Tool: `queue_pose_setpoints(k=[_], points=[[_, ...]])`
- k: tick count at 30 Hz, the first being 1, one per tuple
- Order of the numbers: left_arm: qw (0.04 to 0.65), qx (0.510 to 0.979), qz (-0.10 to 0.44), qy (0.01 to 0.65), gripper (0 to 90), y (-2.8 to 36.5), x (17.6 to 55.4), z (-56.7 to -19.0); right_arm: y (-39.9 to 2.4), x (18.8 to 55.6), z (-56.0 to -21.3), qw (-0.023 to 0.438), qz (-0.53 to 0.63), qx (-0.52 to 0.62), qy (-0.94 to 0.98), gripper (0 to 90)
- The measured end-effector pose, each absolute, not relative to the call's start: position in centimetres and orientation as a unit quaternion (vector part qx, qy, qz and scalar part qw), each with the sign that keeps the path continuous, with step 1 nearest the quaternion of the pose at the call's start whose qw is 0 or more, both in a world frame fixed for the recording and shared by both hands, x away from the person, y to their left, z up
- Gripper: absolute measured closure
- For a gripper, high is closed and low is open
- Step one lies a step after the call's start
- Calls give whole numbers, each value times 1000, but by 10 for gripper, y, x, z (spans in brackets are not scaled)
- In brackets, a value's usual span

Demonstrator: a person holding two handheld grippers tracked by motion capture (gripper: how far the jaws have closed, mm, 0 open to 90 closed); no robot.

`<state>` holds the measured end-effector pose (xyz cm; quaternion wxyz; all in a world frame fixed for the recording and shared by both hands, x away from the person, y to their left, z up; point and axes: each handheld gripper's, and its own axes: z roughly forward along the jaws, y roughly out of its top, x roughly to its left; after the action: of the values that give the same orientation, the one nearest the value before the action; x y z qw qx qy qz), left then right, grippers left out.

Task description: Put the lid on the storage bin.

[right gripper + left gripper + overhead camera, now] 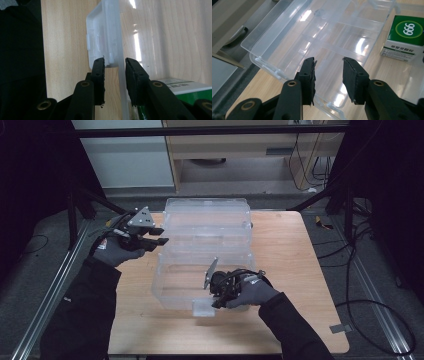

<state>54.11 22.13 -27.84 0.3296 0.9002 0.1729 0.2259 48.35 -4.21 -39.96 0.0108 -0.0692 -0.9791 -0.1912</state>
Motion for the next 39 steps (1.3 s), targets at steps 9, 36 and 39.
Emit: queue_pose_setpoints(k=[9, 36, 39], points=[[304, 913, 236, 136, 617, 210, 550, -274, -44, 482, -400, 9, -196, -71, -978, 698], [230, 943, 230, 77, 642, 177, 582, -276, -44, 481, -400, 6, -195, -71, -978, 699], [217, 945, 236, 69, 645, 173, 586, -279, -43, 481, -400, 7, -193, -71, -979, 699]])
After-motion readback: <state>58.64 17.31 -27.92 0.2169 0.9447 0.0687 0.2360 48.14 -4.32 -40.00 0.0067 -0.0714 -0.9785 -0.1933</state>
